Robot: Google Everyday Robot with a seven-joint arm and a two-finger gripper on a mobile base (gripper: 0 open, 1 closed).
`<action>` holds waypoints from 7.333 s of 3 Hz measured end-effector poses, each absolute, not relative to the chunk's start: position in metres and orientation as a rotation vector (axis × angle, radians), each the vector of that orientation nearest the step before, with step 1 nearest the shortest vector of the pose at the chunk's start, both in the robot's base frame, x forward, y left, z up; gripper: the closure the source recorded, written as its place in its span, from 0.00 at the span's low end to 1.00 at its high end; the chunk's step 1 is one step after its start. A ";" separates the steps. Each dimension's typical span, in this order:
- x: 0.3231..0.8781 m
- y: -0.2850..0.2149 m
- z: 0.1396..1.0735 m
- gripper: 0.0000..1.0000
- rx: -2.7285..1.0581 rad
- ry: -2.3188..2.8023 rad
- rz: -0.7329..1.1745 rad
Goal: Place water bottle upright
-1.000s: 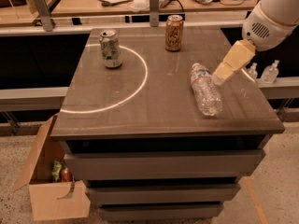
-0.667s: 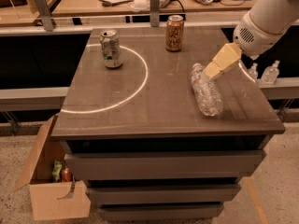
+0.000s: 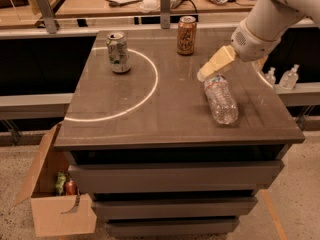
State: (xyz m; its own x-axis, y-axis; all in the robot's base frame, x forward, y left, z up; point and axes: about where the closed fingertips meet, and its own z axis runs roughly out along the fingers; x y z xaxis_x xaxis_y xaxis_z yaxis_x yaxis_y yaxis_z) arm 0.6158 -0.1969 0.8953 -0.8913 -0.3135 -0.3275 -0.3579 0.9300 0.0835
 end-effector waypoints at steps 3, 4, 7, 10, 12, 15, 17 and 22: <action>0.642 -0.170 0.864 0.00 -0.392 2.914 0.162; 0.642 -0.168 0.856 0.16 -0.362 2.957 0.140; 0.652 -0.158 0.874 0.86 -0.479 2.857 0.162; 0.701 -0.108 0.957 1.00 -0.768 2.057 0.687; 0.697 -0.086 0.983 1.00 -0.955 1.774 0.747; 0.678 -0.095 0.977 1.00 -0.703 1.577 0.879; 0.662 -0.092 0.972 1.00 -0.733 1.403 0.914; 0.636 -0.089 0.947 0.07 -0.816 1.384 0.837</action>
Offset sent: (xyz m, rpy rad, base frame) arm 0.0261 0.0265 -0.0303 -0.0420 0.1297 -0.0951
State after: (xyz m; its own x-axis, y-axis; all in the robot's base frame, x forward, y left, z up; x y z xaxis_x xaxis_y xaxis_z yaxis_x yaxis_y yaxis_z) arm 0.6364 -0.0893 0.9469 0.0127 0.0226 -0.9997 -0.8749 0.4842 -0.0002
